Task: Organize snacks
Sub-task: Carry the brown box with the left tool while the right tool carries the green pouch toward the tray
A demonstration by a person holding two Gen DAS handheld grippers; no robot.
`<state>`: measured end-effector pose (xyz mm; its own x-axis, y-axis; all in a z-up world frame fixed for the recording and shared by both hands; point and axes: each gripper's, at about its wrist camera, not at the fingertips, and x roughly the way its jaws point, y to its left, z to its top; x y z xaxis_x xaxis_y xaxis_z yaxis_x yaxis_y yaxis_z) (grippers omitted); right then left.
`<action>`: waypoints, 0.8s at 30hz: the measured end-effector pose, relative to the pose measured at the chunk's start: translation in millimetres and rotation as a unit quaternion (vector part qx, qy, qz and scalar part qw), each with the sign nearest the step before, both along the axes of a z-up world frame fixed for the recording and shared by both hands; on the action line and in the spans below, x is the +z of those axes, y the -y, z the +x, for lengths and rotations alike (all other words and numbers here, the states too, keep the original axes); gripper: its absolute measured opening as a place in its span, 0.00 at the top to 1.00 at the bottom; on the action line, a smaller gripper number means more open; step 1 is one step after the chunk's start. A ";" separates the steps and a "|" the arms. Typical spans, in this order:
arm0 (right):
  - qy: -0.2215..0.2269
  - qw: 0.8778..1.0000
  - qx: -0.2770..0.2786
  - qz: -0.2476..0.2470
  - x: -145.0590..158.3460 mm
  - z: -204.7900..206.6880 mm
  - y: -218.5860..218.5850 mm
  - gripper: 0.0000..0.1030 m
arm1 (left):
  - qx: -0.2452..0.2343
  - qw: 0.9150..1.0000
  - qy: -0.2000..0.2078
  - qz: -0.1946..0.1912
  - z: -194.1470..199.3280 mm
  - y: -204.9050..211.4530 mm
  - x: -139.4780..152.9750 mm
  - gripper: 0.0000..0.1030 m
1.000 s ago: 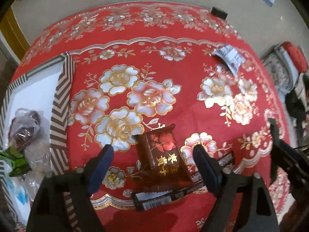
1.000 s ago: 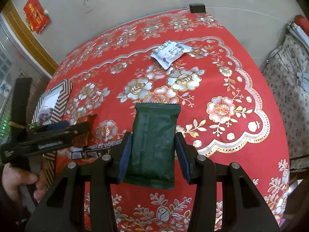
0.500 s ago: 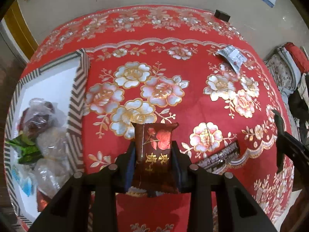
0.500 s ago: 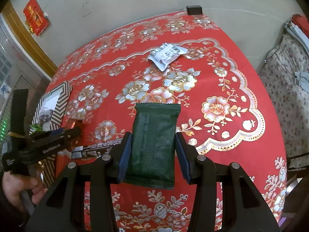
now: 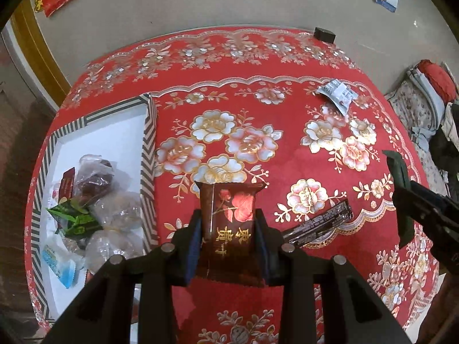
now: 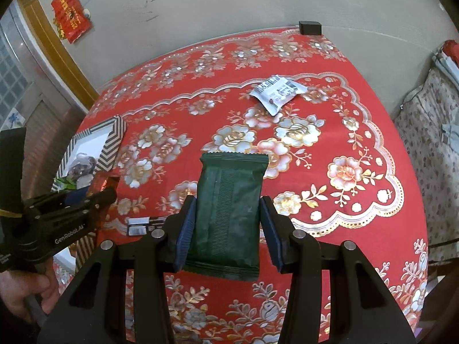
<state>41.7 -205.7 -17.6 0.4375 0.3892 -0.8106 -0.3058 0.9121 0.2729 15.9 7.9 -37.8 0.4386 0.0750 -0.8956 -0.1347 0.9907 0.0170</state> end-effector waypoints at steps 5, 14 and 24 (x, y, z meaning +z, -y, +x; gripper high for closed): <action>0.006 1.000 0.002 -0.002 5.4 -4.1 -8.2 0.57 | 0.003 1.000 0.006 -0.002 -3.7 -7.7 4.0 0.65; 0.017 1.000 0.024 -0.004 16.6 -10.4 -42.6 0.57 | 0.018 1.000 0.016 -0.005 -12.5 -35.7 11.0 0.65; 0.028 0.998 0.059 -0.009 26.9 -20.6 -100.1 0.57 | 0.038 0.999 0.019 -0.011 -26.8 -81.2 10.4 0.65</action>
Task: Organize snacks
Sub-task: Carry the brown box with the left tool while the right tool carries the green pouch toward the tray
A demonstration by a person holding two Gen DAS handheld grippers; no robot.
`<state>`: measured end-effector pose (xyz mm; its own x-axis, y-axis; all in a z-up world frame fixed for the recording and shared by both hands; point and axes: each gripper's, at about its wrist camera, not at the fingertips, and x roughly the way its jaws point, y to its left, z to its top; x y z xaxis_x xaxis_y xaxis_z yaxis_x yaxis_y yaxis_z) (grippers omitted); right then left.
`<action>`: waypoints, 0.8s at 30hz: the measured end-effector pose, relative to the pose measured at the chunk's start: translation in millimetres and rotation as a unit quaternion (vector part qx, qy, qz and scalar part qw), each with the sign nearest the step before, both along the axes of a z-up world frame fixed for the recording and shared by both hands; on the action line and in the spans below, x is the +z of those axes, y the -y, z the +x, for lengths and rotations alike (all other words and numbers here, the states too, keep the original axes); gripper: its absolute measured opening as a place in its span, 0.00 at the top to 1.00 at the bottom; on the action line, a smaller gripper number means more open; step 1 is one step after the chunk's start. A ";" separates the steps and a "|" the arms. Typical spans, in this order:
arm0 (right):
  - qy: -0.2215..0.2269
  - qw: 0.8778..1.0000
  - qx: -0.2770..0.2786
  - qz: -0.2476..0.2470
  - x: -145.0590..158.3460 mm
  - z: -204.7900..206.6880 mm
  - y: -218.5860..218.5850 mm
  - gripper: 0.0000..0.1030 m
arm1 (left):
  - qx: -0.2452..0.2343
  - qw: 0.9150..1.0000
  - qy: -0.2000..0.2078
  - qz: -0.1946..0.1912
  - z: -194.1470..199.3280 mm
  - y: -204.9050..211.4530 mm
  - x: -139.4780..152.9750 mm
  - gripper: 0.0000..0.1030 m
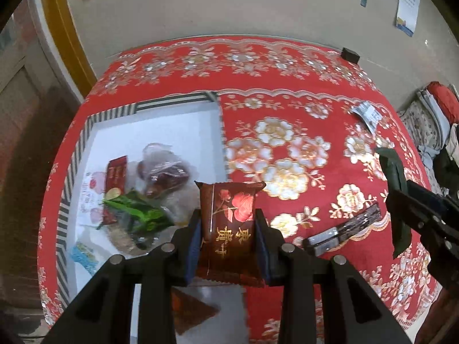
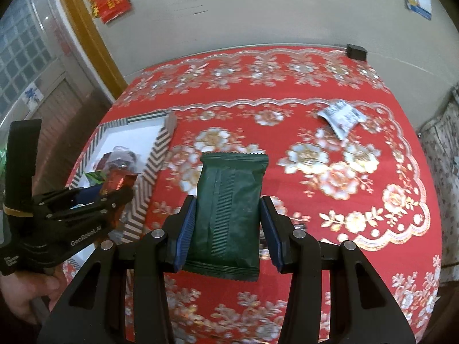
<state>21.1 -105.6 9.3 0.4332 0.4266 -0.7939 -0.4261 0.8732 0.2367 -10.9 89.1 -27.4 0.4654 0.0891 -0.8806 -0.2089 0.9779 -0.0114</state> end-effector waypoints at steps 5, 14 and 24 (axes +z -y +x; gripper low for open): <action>-0.001 1.000 0.012 -0.001 -0.1 -5.6 -28.4 0.57 | 0.006 1.000 -0.004 -0.003 -7.6 -24.7 -2.1 0.65; -0.001 0.999 0.032 -0.011 0.5 -16.9 -71.9 0.57 | 0.034 0.999 0.000 -0.011 -24.7 -75.4 -5.6 0.65; -0.022 0.996 0.086 -0.005 -1.7 -7.2 -132.8 0.57 | 0.058 0.998 0.010 -0.025 -44.0 -118.8 -12.6 0.65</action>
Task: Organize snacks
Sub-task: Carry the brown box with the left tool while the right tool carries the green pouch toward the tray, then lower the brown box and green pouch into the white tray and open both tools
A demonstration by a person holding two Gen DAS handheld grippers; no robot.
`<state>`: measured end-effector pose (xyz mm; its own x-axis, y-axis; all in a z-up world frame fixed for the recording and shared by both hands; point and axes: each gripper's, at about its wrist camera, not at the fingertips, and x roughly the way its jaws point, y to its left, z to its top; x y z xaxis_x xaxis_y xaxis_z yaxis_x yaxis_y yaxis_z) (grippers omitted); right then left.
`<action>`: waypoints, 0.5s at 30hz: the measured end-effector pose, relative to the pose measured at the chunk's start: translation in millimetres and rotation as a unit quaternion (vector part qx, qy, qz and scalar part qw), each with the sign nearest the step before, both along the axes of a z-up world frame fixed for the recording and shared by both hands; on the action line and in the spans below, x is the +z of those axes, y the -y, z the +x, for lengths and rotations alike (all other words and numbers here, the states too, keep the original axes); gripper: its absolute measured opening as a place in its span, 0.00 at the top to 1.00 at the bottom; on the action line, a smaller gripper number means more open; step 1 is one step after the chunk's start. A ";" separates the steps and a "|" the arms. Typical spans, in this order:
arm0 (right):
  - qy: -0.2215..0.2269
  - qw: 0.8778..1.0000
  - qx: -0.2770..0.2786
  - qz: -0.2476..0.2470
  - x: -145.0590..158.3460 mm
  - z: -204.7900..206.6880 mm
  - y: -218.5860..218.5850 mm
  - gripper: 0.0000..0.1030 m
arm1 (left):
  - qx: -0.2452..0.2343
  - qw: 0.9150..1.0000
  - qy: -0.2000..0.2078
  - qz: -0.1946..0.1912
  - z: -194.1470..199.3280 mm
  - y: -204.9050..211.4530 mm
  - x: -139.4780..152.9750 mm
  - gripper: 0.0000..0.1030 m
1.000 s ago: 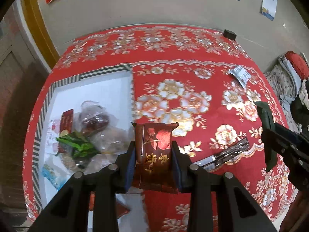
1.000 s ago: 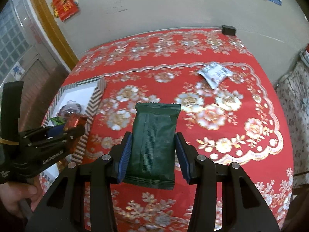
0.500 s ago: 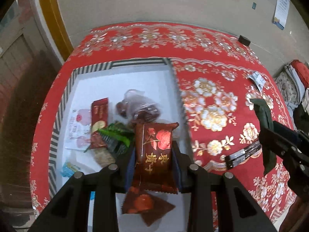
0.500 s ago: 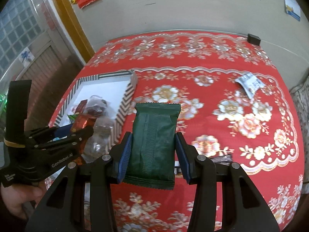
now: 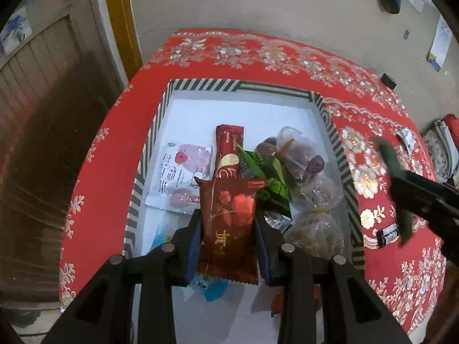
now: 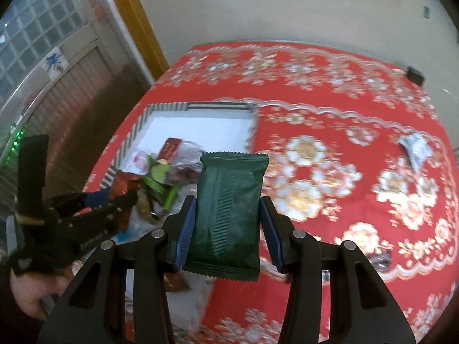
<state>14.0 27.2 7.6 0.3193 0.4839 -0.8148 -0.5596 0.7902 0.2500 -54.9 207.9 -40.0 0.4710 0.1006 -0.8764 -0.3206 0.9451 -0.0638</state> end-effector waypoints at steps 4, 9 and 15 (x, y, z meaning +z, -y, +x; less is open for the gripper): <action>-0.028 0.999 0.033 0.009 -9.3 5.0 -32.5 0.57 | -0.006 1.000 0.021 0.010 -4.2 -4.3 7.0 0.65; -0.035 0.998 0.050 -0.011 -17.2 14.2 -63.3 0.57 | 0.001 1.000 0.012 0.005 -0.2 -15.2 1.7 0.65; -0.032 0.998 0.052 -0.015 -15.4 24.7 -84.1 0.57 | 0.000 1.000 0.011 0.009 4.5 -18.2 0.3 0.65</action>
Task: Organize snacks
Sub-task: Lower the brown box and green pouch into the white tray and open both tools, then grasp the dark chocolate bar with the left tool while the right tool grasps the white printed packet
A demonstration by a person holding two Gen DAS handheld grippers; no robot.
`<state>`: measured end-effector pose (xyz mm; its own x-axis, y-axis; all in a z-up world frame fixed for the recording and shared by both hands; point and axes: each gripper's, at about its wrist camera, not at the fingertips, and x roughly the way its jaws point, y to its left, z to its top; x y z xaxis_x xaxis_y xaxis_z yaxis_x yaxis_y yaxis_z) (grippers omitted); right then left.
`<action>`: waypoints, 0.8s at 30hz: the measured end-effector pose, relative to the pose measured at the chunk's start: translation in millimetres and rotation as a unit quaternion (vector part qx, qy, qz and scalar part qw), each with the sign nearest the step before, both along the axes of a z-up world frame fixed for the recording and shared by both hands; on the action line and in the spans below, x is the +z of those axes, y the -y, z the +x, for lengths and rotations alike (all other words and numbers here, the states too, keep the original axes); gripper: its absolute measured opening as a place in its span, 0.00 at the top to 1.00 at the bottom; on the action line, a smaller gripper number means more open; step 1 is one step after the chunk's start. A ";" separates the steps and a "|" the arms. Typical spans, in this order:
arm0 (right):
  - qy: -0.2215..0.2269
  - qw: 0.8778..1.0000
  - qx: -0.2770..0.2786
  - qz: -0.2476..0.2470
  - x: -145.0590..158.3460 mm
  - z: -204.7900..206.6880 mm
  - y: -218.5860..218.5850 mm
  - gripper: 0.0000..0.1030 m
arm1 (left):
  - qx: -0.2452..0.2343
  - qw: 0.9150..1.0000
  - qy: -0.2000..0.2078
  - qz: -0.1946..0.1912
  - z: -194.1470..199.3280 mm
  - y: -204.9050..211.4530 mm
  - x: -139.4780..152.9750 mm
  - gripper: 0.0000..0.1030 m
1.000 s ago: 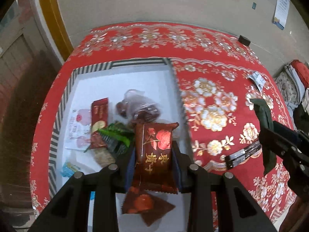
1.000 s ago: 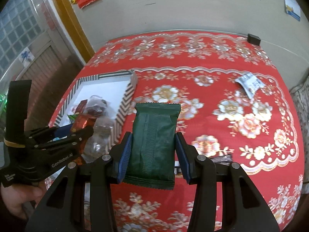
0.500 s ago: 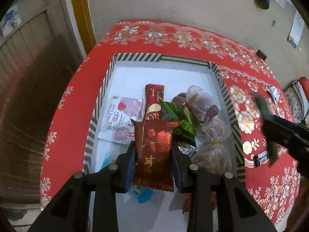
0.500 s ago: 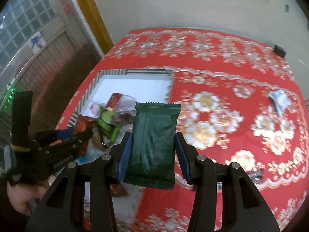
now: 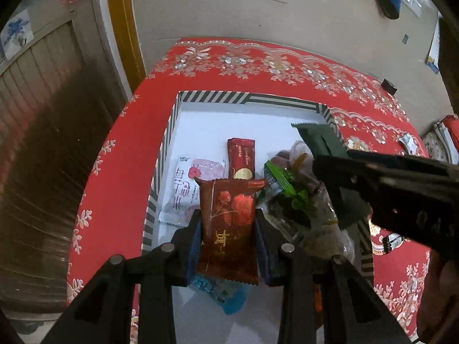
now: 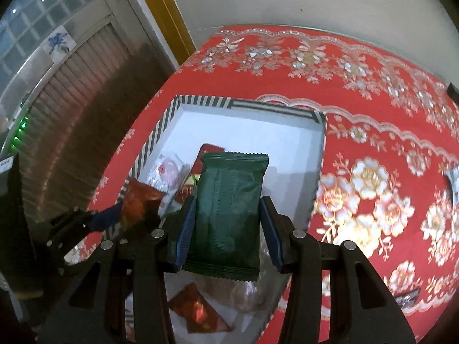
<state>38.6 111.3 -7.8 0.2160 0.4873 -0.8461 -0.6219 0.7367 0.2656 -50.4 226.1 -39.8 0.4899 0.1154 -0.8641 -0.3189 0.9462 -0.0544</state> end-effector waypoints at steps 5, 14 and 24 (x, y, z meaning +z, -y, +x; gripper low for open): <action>-0.017 1.000 -0.008 0.005 -0.5 11.4 -7.4 0.53 | -0.007 1.000 -0.009 0.017 5.9 4.4 -0.4 0.45; 0.021 0.997 -0.063 0.033 19.2 2.6 42.9 0.53 | 0.003 1.000 0.010 0.028 4.8 16.4 9.6 0.17; 0.036 0.981 -0.189 -0.003 -1.4 10.6 207.8 0.52 | -0.227 0.972 0.060 0.029 28.0 161.4 24.5 0.16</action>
